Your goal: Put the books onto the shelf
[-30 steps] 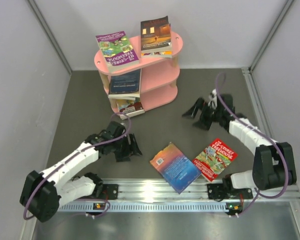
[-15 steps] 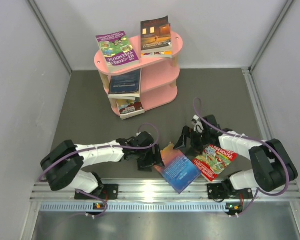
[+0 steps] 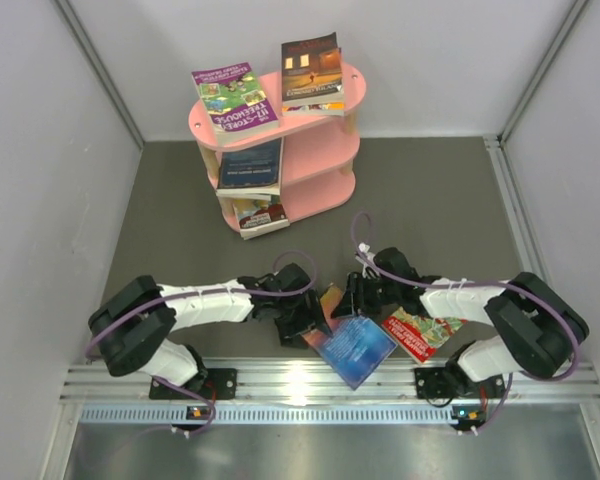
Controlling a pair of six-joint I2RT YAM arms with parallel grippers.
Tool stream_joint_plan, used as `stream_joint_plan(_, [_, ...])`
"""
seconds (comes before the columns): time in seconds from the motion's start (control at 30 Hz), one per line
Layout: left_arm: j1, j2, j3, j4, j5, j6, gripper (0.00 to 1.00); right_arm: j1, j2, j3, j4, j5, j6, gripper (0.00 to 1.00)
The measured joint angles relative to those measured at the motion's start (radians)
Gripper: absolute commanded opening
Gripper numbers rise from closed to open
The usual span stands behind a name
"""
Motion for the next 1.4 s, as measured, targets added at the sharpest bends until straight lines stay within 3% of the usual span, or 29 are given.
stream_joint_plan(0.17, [-0.006, -0.059, -0.006, -0.032, -0.098, 0.022, 0.77, 0.039, -0.047, 0.053, -0.122, 0.091, -0.022, 0.0])
stream_joint_plan(0.4, [0.001, -0.379, 0.015, -0.216, -0.334, 0.045, 0.79, 0.078, -0.156, 0.212, -0.415, 0.097, 0.004, 0.0])
stream_joint_plan(0.53, [0.003, -0.576, 0.096, -0.348, -0.454, 0.038, 0.82, 0.033, -0.164, 0.421, -0.573, 0.056, 0.024, 0.0])
stream_joint_plan(0.63, [0.005, -0.661, 0.182, -0.427, -0.513, 0.037, 0.82, -0.054, -0.145, 0.684, -0.669, 0.023, 0.024, 0.0])
stream_joint_plan(0.8, [0.007, -0.692, 0.264, -0.537, -0.56, 0.042, 0.81, -0.219, 0.031, 1.349, -0.805, -0.055, 0.0, 0.0])
stream_joint_plan(0.9, [0.007, -0.69, 0.263, -0.601, -0.558, 0.04, 0.8, -0.319, 0.182, 1.73, -0.756, -0.083, 0.026, 0.0])
stream_joint_plan(1.0, [0.007, -0.692, 0.262, -0.641, -0.549, 0.032, 0.79, -0.417, 0.305, 1.955, -0.593, -0.143, 0.146, 0.0])
stream_joint_plan(1.23, [0.007, -0.673, 0.262, -0.665, -0.512, 0.016, 0.78, -0.478, 0.585, 2.092, -0.208, -0.182, 0.397, 0.0])
stream_joint_plan(1.4, [0.007, -0.592, 0.269, -0.677, -0.475, 0.022, 0.78, -0.476, 0.773, 2.097, -0.134, -0.106, 0.467, 0.0])
